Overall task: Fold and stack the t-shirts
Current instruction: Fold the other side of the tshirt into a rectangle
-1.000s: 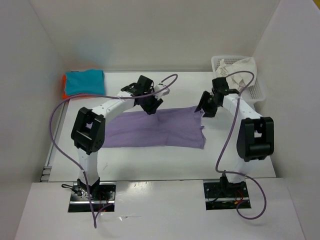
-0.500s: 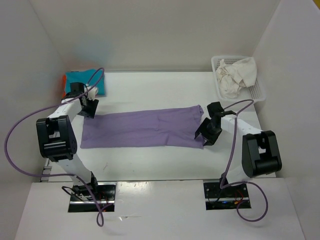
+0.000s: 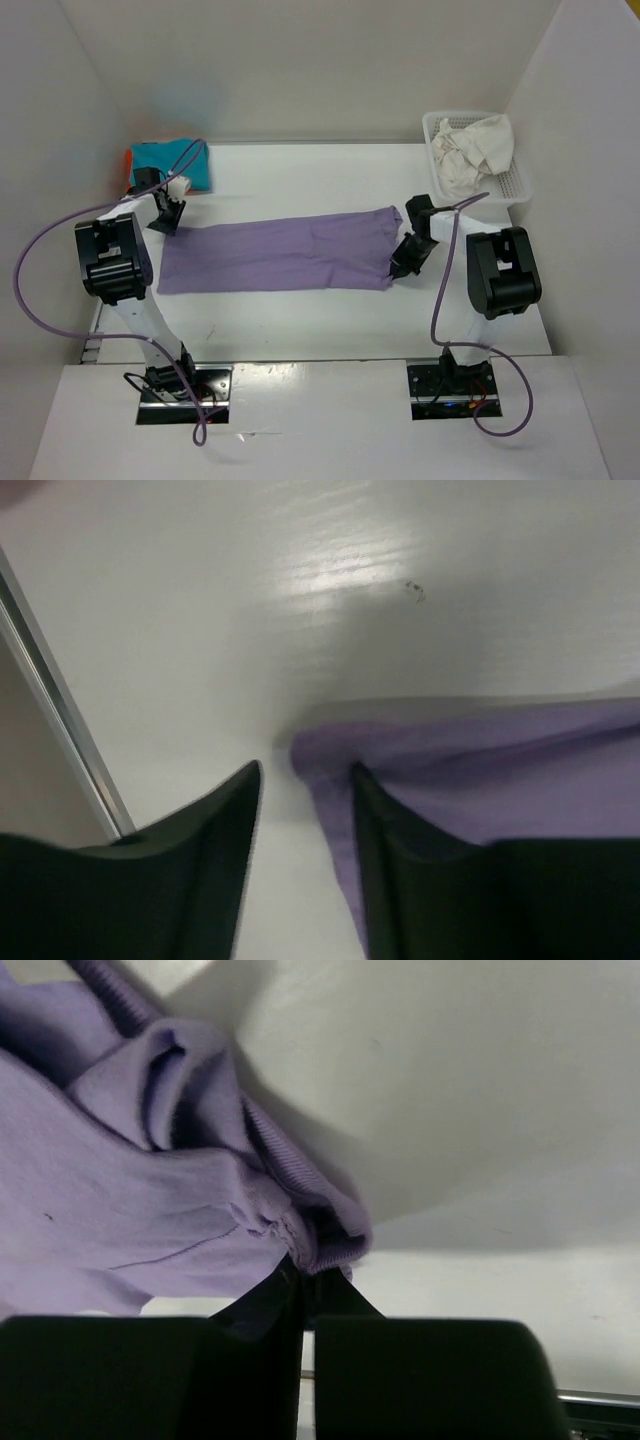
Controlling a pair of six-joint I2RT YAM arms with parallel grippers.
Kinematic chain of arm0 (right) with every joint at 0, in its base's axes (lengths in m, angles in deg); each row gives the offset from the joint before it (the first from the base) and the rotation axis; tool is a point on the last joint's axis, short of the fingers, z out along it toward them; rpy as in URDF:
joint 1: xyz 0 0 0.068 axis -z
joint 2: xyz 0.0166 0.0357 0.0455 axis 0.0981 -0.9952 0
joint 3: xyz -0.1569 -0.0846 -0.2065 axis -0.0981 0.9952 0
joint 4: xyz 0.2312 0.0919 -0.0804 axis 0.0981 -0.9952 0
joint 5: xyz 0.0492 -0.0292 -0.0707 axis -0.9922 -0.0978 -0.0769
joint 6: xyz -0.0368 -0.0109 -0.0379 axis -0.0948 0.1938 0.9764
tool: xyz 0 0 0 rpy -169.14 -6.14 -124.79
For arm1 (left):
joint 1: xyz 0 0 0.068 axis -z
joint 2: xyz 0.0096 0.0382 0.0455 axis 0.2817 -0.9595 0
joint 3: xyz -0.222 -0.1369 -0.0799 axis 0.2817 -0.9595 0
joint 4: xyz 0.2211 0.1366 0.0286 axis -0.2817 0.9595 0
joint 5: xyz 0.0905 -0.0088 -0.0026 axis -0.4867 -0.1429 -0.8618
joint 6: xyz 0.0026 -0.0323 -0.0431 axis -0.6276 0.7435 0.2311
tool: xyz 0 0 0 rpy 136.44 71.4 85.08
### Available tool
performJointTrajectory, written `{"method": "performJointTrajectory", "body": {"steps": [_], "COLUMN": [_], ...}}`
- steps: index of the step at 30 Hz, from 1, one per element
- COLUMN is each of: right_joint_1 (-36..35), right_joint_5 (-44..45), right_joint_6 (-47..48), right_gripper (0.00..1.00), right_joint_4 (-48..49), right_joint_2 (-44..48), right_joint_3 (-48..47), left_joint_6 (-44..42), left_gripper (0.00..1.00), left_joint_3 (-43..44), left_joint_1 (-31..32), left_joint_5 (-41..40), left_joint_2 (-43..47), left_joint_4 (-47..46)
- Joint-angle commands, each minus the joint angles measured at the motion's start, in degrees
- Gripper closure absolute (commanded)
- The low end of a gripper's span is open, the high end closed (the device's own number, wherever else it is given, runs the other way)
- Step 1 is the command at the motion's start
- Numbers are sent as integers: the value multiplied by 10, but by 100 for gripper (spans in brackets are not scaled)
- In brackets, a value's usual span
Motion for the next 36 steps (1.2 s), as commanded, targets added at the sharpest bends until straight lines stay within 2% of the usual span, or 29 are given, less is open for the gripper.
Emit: {"method": "performJointTrajectory", "body": {"steps": [1, 2, 4, 5, 8, 11, 12, 13, 14, 15, 16, 17, 18, 19, 20, 21, 24, 25, 27, 28, 30, 31, 32, 35, 36], "right_joint_1": [-5, -5, -10, -10, -15, -27, -43, -49, -54, -66, -66, -66, -60, -60, -60, -60, -83, -90, -114, -124, -154, -198, -222, -318, -337], "right_joint_5": [78, 90, 113, 134, 178, 221, 241, 262, 283, 317, 334, 334, 293, 293, 302, 309, 345, 353, 353, 353, 347, 340, 332, 269, 246], "right_joint_6": [23, 36, 50, 64, 91, 119, 126, 133, 141, 161, 174, 157, 157, 157, 170, 188, 206, 206, 206, 206, 206, 206, 206, 138, 116], "right_gripper": [100, 100, 100, 100, 100, 99, 98, 89, 81, 73, 58, 52, 47, 38, 34, 31, 17, 11, 5, 3, 1, 1, 1, 1, 1], "right_joint_4": [64, 49, 32, 24, -9, -45, -59, -100, -129, -165, -229, -214, -203, -211, -219, -219, -226, -232, -232, -232, -181, -153, -94, -19, -12], "right_joint_2": [-68, -89, -117, -150, -209, -304, -367, -404, -447, -556, -611, -620, -620, -620, -620, -611, -521, -468, -411, -350, -284, -211, -177, -98, -98], "right_joint_3": [-27, -73, -129, -195, -349, -528, -583, -719, -805, -907, -1128, -1138, -1139, -1166, -1180, -1173, -1076, -1052, -970, -937, -793, -735, -619, -461, -444], "left_joint_6": [-38, -44, -60, -66, -82, -108, -114, -134, -142, -148, -155, -155, -155, -155, -155, -155, -161, -161, -161, -161, -161, -161, -168, -168, -158], "left_gripper": [56, 70, 81, 83, 83, 82, 81, 79, 77, 77, 76, 76, 74, 73, 73, 73, 73, 73, 73, 73, 73, 71, 71, 62, 53], "left_joint_3": [18, 7, -19, -30, -66, -97, -102, -108, -113, -127, -134, -141, -142, -148, -155, -155, -179, -179, -199, -205, -226, -232, -237, -251, -260], "left_joint_1": [-12, -12, -29, -29, -42, -42, -42, -42, -30, -30, -21, -15, -15, -15, -15, -15, -15, -15, -20, -20, -26, -32, -32, -38, -39], "left_joint_5": [2, 2, -5, -5, -5, 10, 21, 32, 46, 46, 52, 52, 52, 59, 59, 59, 53, 53, 59, 59, 77, 82, 82, 89, 78], "left_joint_2": [-32, -32, -21, -15, 17, 50, 58, 70, 75, 81, 94, 102, 116, 125, 133, 149, 178, 185, 212, 224, 259, 268, 288, 319, 325], "left_joint_4": [1, 8, 14, 14, 32, 63, 85, 99, 121, 129, 135, 148, 156, 165, 179, 179, 185, 192, 192, 192, 192, 192, 192, 181, 160]}}
